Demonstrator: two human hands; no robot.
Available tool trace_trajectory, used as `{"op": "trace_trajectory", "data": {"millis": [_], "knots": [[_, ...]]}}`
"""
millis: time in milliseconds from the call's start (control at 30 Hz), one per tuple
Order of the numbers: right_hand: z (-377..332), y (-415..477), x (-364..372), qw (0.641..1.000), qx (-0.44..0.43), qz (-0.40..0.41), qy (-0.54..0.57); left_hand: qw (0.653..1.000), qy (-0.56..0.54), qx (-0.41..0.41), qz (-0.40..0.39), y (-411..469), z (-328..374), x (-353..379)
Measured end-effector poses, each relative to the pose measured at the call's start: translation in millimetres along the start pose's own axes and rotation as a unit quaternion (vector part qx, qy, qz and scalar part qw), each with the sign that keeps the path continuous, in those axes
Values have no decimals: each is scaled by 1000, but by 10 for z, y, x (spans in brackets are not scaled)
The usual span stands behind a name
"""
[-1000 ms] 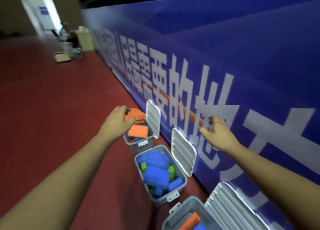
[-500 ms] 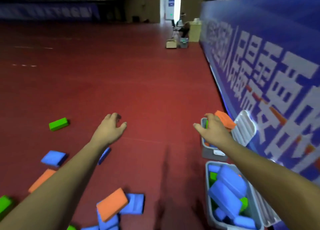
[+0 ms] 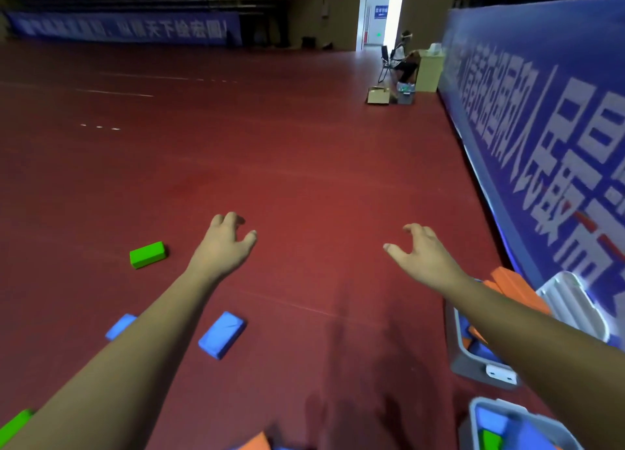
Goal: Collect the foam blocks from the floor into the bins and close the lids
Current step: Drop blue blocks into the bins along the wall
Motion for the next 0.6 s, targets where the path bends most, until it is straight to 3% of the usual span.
{"op": "trace_trajectory", "data": {"millis": [367, 600], "knots": [[-513, 2353, 564, 996, -62, -45, -33, 999, -5, -51, 9, 1726, -560, 781], [-1647, 4075, 1263, 971, -178, -140, -69, 983, 22, -169, 71, 2515, -1252, 857]]}}
Point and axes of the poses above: each hand's wrist, its own y-axis towards the middle knuckle, its own x-axis out of the palm, z = x × y, the point moved 1 cm from there along y, towards the middle knuckle, and after that the axes turned 8 degrees about x, right-handed, at the moved point
